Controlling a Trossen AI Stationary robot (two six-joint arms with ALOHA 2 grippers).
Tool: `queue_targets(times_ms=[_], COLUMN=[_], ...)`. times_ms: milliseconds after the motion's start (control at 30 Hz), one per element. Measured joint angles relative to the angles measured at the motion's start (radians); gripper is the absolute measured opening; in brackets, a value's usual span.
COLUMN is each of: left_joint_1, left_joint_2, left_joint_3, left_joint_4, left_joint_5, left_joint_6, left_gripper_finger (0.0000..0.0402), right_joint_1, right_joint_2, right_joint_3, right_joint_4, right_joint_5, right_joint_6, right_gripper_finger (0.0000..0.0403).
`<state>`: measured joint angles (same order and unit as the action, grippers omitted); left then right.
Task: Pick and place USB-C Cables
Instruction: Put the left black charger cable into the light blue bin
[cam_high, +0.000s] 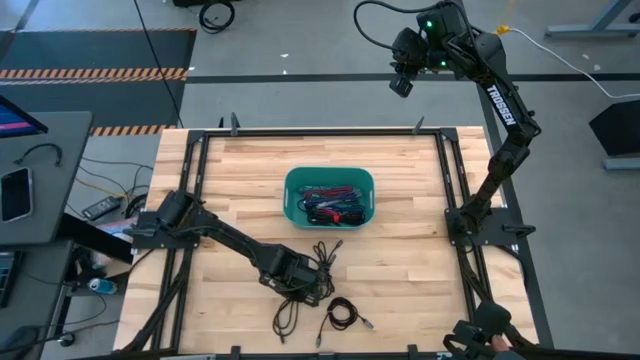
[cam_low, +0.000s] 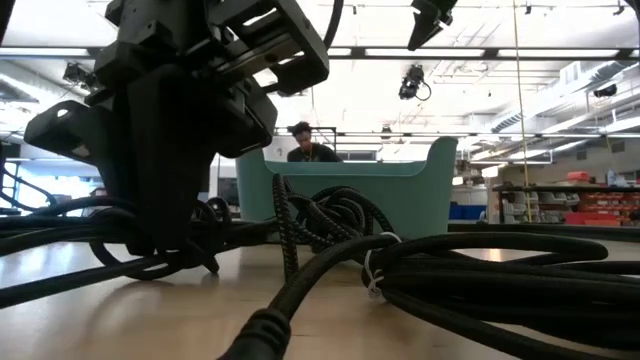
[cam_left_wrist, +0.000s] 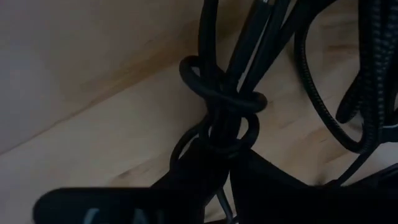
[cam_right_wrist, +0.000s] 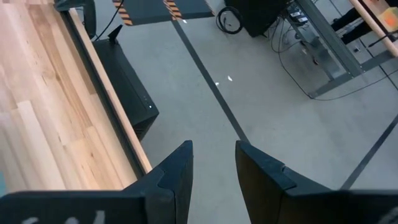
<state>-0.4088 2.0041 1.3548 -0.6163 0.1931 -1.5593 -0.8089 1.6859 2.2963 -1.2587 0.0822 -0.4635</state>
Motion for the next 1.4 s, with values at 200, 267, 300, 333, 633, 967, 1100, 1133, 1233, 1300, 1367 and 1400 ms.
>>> queue_targets(times_ms=[200,267,300,333,633,967,1100,1133,1233,1300,1367,1400], left_joint_1=[0.002,0.011,0.018,0.025,0.14,0.397,0.509,0.535,0.589,0.61,0.622,0.627], left_joint_2=[-0.017,-0.046,-0.068,-0.091,-0.384,-0.562,-0.566,-0.565,-0.555,-0.544,-0.526,-0.514], left_joint_3=[-0.002,-0.003,-0.003,-0.003,-0.003,-0.002,-0.001,0.006,0.05,0.097,0.162,0.199], left_joint_4=[-0.01,-0.032,-0.052,-0.074,-0.272,-0.277,-0.224,-0.218,-0.168,-0.166,-0.159,-0.155], left_joint_5=[-0.033,-0.073,-0.095,-0.116,-0.453,-0.622,-0.546,-0.513,-0.449,-0.441,-0.438,-0.439], left_joint_6=[0.043,0.079,0.097,0.118,0.405,0.941,1.173,1.221,1.351,1.435,1.516,1.556], left_gripper_finger=[0.0046,0.0046,0.0046,0.0046,0.0046,0.0046,0.0046,0.0046,0.0046,0.0046,0.0046,0.0046], right_joint_1=[0.0,0.0,0.0,0.0,0.0,0.0,0.0,0.0,-0.005,-0.008,-0.014,-0.016], right_joint_2=[0.0,0.0,0.0,0.0,0.0,0.0,0.0,0.0,0.0,0.0,0.0,0.0], right_joint_3=[0.0,0.0,0.0,0.0,0.0,0.0,0.0,0.0,0.0,0.0,0.0,0.0], right_joint_4=[0.0,0.0,0.0,-0.001,-0.001,0.001,0.001,0.0,0.001,0.001,0.001,0.001], right_joint_5=[0.0,0.0,0.0,0.0,-0.001,-0.001,0.0,0.0,0.0,0.0,0.001,0.001], right_joint_6=[0.001,0.001,0.001,0.001,0.001,0.103,0.134,0.145,0.169,0.18,0.186,0.196], right_gripper_finger=[0.0126,0.0126,0.0126,0.0126,0.0126,0.0126,0.0126,0.0126,0.0126,0.0126,0.0126,0.0126])
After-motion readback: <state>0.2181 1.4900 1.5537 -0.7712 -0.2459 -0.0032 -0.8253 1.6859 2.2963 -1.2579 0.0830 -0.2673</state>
